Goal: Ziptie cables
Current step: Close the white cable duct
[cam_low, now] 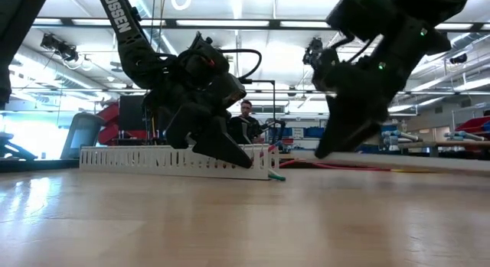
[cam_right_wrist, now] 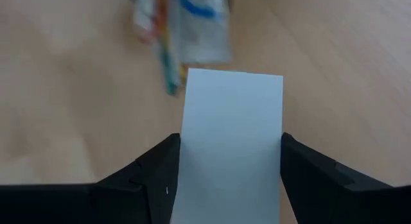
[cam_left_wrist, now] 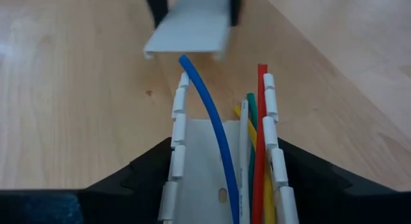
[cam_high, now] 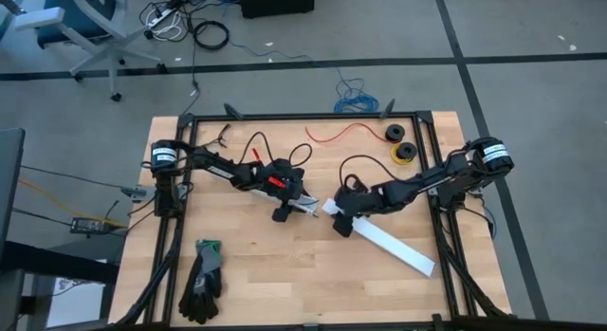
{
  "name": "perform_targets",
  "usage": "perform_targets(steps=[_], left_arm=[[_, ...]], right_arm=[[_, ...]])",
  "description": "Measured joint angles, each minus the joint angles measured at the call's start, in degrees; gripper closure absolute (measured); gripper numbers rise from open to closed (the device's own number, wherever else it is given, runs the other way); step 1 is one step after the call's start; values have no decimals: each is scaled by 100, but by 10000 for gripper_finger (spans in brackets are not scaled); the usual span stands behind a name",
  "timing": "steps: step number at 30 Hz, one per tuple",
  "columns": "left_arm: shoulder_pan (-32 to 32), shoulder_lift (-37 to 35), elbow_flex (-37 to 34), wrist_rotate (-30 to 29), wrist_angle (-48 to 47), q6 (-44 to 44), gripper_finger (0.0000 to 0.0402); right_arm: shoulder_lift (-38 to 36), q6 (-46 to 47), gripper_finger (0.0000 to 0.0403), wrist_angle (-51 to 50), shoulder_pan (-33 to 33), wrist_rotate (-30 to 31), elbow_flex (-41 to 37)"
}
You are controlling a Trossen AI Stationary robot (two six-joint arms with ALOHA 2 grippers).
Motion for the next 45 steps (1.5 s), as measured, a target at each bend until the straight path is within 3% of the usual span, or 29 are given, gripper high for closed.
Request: perform_targets(steps=[10,18,28,45], left_arm=[[0,0,0,8,0,0,151],[0,0,-4,10,34,-33,152],[0,0,-7,-7,185,-37,152],[-96,0,-7,-226,324,-39,152]], right_arm=[[-2,-916,174,1218,20,31,2],[-2,-1119,174,1200,-336,121,2],[-2,-863,174,942,-495,-898,2],[-2,-1074,174,926,-482,-793,4]])
